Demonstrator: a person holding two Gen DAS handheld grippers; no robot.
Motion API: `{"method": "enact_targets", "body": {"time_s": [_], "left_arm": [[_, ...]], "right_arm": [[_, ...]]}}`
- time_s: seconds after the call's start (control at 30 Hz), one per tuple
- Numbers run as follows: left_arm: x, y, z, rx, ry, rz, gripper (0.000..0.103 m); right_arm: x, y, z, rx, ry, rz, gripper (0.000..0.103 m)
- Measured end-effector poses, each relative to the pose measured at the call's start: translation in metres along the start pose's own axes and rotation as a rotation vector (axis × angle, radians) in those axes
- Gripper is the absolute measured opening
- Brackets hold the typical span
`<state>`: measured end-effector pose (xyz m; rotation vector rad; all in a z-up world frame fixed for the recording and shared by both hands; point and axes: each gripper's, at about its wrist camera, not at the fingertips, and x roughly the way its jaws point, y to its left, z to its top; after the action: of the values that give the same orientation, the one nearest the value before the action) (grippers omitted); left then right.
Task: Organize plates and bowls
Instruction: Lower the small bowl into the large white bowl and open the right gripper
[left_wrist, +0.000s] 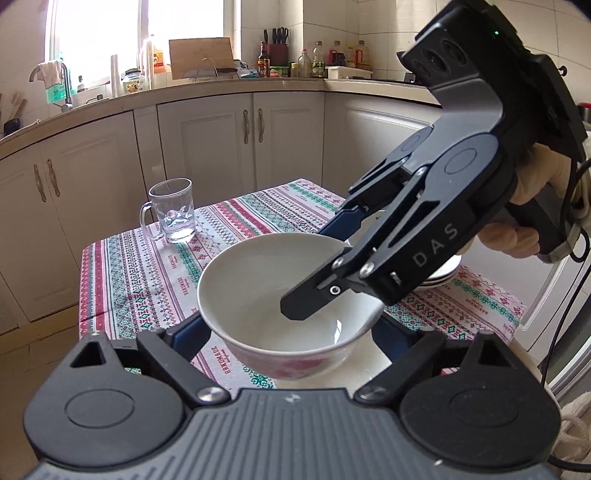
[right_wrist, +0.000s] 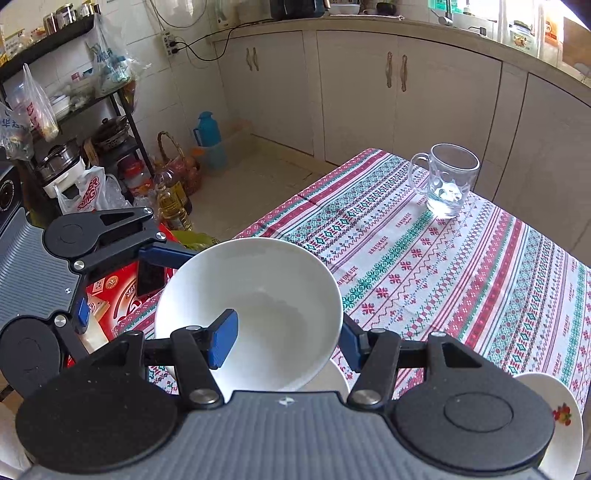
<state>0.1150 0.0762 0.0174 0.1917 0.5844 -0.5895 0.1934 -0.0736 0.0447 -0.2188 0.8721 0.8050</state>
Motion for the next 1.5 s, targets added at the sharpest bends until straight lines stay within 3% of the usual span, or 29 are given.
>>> {"method": "enact_targets", "body": {"time_s": [0.57,1.0,1.5], "left_arm": [[0.020,-0.018,-0.010,0.006,0.074,-0.067,0.093],[0.031,-0.018,-0.012,0.008,0.143,-0.076,0.093],[0.036,-0.018,-0.014,0.019,0.164,-0.072,0.093]], "right_arm": [[-0.003,-0.008,-0.032,0.055,0.028,-0.025,0.064],[0.010,-0.013,-0.043,0.066,0.048,0.001,0.064],[0.015,-0.015,-0.049,0.079,0.051,0.011,0.064]]}}
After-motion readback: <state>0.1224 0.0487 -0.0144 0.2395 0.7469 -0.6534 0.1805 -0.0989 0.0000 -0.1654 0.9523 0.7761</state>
